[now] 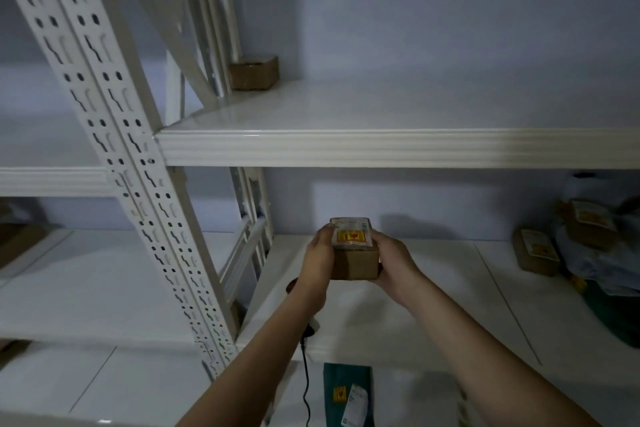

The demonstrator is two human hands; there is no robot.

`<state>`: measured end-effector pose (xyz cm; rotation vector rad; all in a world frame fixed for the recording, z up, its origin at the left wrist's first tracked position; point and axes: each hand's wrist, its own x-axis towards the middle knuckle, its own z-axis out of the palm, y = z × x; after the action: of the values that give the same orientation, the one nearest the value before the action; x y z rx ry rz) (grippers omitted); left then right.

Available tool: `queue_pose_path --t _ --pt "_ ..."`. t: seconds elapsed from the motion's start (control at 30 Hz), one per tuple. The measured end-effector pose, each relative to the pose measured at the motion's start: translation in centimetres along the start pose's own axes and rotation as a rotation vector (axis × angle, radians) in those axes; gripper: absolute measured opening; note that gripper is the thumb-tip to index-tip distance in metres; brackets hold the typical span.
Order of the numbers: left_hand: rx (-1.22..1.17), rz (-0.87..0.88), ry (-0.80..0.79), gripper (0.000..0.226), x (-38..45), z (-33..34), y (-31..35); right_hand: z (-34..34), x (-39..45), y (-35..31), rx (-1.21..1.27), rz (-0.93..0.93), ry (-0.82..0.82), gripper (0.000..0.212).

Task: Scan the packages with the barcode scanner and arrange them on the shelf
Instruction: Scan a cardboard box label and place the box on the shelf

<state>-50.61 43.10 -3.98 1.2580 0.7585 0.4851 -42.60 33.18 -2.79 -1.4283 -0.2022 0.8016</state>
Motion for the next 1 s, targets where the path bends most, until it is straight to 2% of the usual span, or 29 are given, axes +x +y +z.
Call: queue_pose_path --t 0.13,0.23,0.4,0.53,0.63,0.7,0.83,0.9,1.0 --pt "0.069 0.169 0.023 0.031 -4.2 0.8 2.2 0.6 -2.9 -2.0 -0.113 -0.106 -0.034 0.043" --pt "0.131 0.286 0.067 0.020 -7.5 1.0 4.3 0.7 -5.3 -3.2 -0.197 -0.262 -0.053 0.045" --pt "0.184 0.421 0.102 0.032 -12.2 1.0 8.0 0.5 -9.9 -4.9 -0.237 -0.474 -0.125 0.048" --pt "0.184 0.518 0.043 0.037 -15.2 0.6 10.0 0.9 -13.7 -6.0 -0.189 -0.565 -0.129 0.036" --pt "0.119 0.583 -0.006 0.040 -17.3 0.0 11.5 1.6 -16.0 -6.9 -0.133 -0.663 -0.160 0.057" --pt "0.097 0.630 -0.030 0.043 -18.2 -0.3 12.8 2.4 -17.1 -7.8 -0.100 -0.717 -0.178 0.062" --pt "0.089 0.727 -0.011 0.029 -18.4 -1.2 15.9 4.9 -17.6 -10.8 -0.107 -0.806 -0.129 0.034" --pt "0.102 0.772 0.005 0.026 -17.5 -1.7 17.5 6.4 -16.8 -12.6 -0.174 -0.855 -0.061 0.035" --pt "0.124 0.810 -0.002 0.035 -15.1 -2.6 19.9 8.8 -15.3 -14.9 -0.332 -0.960 0.087 0.046"
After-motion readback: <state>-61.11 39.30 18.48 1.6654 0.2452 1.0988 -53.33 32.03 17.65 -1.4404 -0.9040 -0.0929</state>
